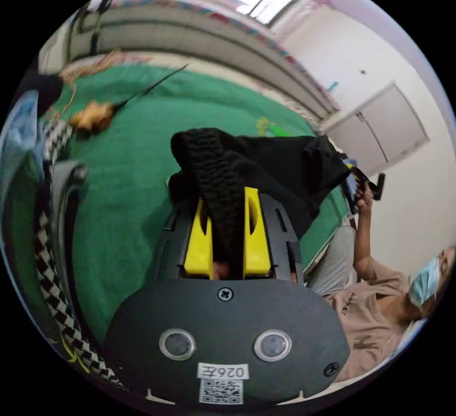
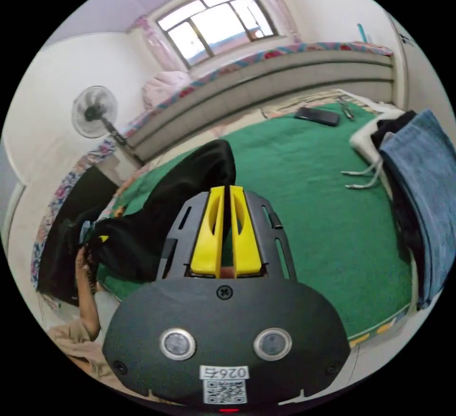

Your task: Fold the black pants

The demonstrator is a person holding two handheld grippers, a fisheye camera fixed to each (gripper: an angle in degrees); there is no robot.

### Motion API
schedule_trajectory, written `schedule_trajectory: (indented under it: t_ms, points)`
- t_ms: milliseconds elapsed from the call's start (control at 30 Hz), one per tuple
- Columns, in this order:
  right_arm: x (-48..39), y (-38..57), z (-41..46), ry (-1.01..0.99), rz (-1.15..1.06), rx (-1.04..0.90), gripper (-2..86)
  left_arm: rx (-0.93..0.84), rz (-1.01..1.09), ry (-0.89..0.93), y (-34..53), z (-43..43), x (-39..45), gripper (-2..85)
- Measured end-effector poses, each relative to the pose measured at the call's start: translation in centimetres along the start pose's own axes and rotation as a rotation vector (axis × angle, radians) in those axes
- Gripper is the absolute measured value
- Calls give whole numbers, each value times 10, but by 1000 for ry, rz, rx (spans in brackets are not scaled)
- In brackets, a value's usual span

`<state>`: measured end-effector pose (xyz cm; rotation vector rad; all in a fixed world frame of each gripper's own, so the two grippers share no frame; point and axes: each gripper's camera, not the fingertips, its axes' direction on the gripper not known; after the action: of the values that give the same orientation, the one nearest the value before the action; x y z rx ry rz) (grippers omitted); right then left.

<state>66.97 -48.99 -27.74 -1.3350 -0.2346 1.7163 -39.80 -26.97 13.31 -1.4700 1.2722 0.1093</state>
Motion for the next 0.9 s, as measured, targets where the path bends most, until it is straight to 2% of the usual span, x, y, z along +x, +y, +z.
schedule_trajectory:
  t_ms: [67,167,233,267,367,433,467,500,600,767,833,900]
  points:
    - [-2,-5,-3,24,-3,32,21,-84,-104,14,8,9,-20,175]
    - [-40,-13,-1,-3,-192,34,43,76,-107,-49,17,-19,0,172]
    - [-72,-13,12,-13,-344,-27,55,136,-62,-106,19,-27,23,169]
    - [-92,-11,25,-33,-428,-85,67,128,-26,-143,17,-23,38,194]
    - [-131,-2,62,-55,-561,-256,122,-36,42,-224,3,16,67,273]
    - [-146,4,90,6,-618,-396,139,-200,83,-314,-6,48,81,282]
    - [-153,9,110,83,-671,-492,137,-257,124,-438,-9,60,95,275]
    - [-156,12,118,153,-720,-515,128,-263,148,-454,-10,61,101,251]
    - [-151,-5,91,171,-687,-452,53,-178,201,-338,-7,45,118,141]
    - [-90,-50,-6,112,-479,-246,39,-25,250,-145,20,-13,132,88]
    - [-52,-64,-51,152,-380,-133,40,46,311,-79,35,-37,139,84]
    - [16,-81,-107,318,-202,23,45,81,338,-36,47,-56,140,85]
